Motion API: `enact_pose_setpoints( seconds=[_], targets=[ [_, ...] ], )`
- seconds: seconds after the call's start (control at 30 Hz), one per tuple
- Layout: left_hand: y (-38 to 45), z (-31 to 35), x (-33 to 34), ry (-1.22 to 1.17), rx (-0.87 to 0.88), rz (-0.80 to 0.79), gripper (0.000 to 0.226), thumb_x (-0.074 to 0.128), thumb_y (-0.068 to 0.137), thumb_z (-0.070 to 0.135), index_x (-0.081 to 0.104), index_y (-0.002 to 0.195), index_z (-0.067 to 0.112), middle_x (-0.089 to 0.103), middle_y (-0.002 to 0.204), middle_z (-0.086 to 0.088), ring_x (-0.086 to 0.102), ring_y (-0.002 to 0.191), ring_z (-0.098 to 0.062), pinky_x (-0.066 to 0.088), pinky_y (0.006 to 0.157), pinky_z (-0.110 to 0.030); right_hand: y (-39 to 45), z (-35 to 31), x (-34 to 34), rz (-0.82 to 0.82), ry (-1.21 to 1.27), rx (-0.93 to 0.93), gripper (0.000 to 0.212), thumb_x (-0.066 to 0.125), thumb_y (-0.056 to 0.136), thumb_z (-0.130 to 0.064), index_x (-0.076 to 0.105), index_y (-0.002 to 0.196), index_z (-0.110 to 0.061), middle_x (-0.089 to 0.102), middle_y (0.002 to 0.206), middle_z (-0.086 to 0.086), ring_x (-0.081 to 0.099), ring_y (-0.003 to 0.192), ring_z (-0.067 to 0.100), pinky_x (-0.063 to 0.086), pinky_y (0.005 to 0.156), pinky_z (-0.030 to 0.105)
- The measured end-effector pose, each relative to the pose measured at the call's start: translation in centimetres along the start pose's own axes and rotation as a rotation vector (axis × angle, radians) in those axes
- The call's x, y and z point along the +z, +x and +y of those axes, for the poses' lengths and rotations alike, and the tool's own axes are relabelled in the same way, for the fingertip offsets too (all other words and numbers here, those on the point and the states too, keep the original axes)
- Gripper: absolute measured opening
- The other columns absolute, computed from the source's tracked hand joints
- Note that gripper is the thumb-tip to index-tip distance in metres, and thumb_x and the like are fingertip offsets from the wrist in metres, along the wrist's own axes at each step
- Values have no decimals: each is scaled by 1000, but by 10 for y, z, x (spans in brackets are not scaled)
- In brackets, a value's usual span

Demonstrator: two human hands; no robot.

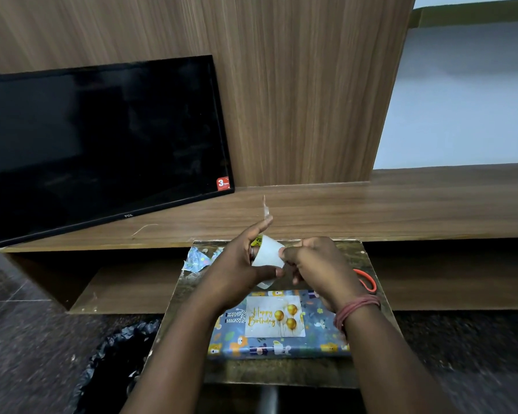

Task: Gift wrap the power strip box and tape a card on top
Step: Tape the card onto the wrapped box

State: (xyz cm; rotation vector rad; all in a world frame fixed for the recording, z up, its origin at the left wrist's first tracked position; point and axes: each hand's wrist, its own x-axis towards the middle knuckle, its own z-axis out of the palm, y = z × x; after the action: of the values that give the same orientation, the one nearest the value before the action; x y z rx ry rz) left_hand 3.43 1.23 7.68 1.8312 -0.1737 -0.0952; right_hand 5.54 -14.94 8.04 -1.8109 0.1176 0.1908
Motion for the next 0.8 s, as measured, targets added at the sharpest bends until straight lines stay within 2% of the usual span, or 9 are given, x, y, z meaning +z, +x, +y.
enact_pose_setpoints(
  seconds=[0.07, 0.2, 0.27, 0.37, 0.5, 0.57, 0.63, 0.7, 0.8],
  targets=[
    [-1, 1, 3, 60, 24, 3, 94, 77, 84, -4, 35, 152, 47, 66, 71, -6, 58, 67, -11, 47, 65, -27, -2, -2, -2, 38, -93, -17, 25, 70, 86, -20, 69, 74, 3, 68, 58, 10, 59, 48, 18, 47, 53, 29],
    [-4, 2, 14, 153, 77, 27, 94, 73, 86, -8, 34, 151, 47, 52, 54, 24, 44, 50, 4, 38, 55, -10, 2, 3, -7, 92, -105, -11, 24, 78, 83, -22, 72, 74, -1, 69, 57, 12, 61, 46, 18, 43, 46, 22],
    [-4, -1, 16, 149, 93, 35, 95, 72, 86, -8, 34, 150, 50, 57, 61, 22, 48, 56, 3, 43, 58, -14, 6, 5, -10, 112, -113, 13, 28, 84, 78, -26, 71, 74, -1, 70, 60, 14, 65, 51, 24, 49, 47, 28],
    [-4, -3, 18, 54, 102, 28, 97, 71, 86, -11, 34, 151, 50, 71, 82, 6, 64, 76, -6, 53, 69, -19, 11, 9, -19, 84, -92, 55, 43, 91, 67, -35, 72, 78, 2, 73, 66, 16, 67, 53, 27, 60, 63, 45],
    [-5, 3, 18, -54, 117, 31, 96, 72, 85, -13, 34, 151, 45, 70, 75, 8, 63, 68, 0, 49, 64, -12, 11, 15, -28, 11, 115, 87, 57, 92, 69, -31, 67, 97, 11, 64, 61, 12, 56, 44, 18, 56, 57, 37],
    [-3, 2, 19, -81, 103, 53, 97, 75, 83, -11, 36, 151, 46, 68, 77, 7, 60, 65, 1, 49, 62, -13, 11, 14, -29, -12, 258, 116, 47, 87, 77, -27, 68, 101, 8, 61, 66, 11, 57, 48, 15, 58, 60, 35],
    [0, -1, 20, -88, 93, 85, 99, 77, 81, -10, 36, 152, 45, 70, 83, 4, 63, 70, -1, 52, 65, -16, 10, 13, -29, -66, 336, 137, 34, 81, 83, -23, 70, 99, 4, 64, 78, 13, 63, 61, 18, 63, 72, 40],
    [4, -8, 21, -121, 70, 93, 100, 77, 82, -9, 34, 154, 45, 75, 96, -3, 68, 81, -7, 55, 71, -21, 8, 15, -26, -139, 304, 130, 17, 76, 88, -17, 72, 95, -2, 71, 86, 15, 69, 79, 24, 62, 80, 45],
    [7, -16, 20, -130, 48, 99, 96, 77, 86, 0, 31, 154, 50, 72, 120, -8, 70, 106, -18, 56, 87, -27, 8, 19, -22, -241, 303, 103, 8, 69, 93, -8, 70, 99, -3, 72, 93, 17, 69, 85, 22, 61, 86, 44]
  ],
)
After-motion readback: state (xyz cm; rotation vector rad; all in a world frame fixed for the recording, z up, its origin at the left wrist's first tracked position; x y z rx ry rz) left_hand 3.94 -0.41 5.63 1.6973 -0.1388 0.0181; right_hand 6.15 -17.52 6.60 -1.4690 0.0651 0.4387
